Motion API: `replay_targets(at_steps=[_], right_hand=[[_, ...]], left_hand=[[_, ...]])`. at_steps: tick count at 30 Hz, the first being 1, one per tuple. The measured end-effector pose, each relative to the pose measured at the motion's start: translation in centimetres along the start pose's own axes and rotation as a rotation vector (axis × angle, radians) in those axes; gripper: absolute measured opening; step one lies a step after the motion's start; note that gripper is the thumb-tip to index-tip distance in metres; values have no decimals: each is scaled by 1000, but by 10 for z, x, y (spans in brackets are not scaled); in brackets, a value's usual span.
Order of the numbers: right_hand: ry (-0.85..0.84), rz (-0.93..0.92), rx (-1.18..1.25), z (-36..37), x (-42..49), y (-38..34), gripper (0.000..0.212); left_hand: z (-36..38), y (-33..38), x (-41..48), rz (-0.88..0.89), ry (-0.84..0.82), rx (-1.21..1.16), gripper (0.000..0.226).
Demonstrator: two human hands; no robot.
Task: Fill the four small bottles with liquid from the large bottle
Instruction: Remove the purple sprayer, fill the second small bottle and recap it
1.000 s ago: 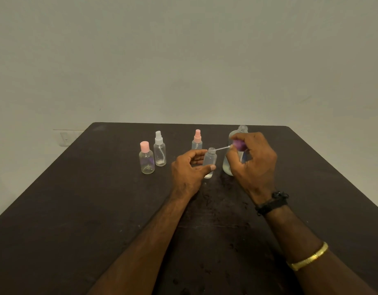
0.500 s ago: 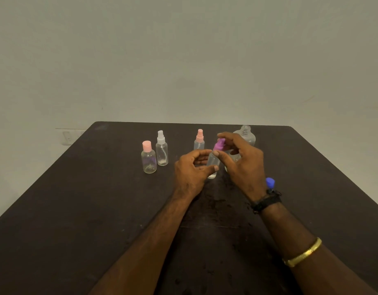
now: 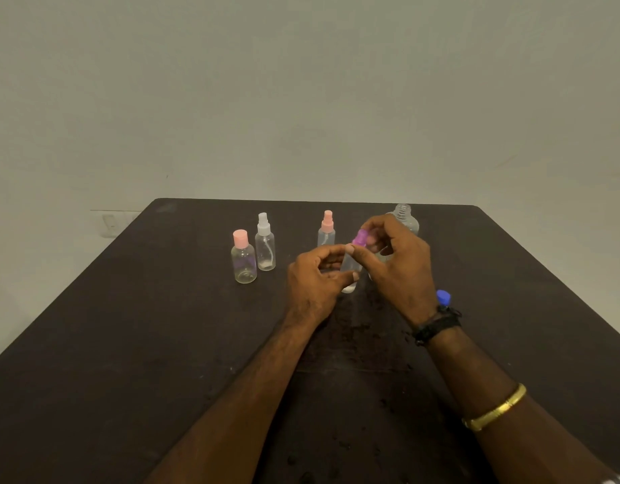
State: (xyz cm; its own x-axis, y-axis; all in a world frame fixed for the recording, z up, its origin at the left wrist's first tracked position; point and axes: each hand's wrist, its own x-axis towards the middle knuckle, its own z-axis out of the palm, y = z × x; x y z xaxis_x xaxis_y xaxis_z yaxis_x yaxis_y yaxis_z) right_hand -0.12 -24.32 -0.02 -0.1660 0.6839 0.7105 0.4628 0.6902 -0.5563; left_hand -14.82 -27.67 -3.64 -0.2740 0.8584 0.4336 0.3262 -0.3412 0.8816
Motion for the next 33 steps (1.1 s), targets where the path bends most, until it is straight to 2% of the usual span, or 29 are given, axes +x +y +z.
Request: replay_targets(at_steps=[5,13,17,19,22,26,30,33], right_hand=[[-59,8,40,-3,-1,-5,52],[-56,-40,-53,-1,-1,-2,30],[-57,-21,-108,0,2,0,42],[-79,-21,-58,0,2,-1,49],[-86,-26,-4,0,0,-4,41],[-48,-14,-72,4,1,-2,29],[-52,9,-109,8,1,-2,43],[-52,36,27,9,-3,-6,46]], left_hand=[[-1,3,1,-9,-9,-39,47],[-2,2,1,7,5,-28,45],[-1,-1,1,6,7,-17,44],[-1,-1,2,-5,-7,-42,45],[-2,0,3,-7,-5,-53,47],[-2,-1,3,4,12,-31,46],[-1,-3,3,4,18,-20,40],[-3,-3,5,-20,20,-69,42]])
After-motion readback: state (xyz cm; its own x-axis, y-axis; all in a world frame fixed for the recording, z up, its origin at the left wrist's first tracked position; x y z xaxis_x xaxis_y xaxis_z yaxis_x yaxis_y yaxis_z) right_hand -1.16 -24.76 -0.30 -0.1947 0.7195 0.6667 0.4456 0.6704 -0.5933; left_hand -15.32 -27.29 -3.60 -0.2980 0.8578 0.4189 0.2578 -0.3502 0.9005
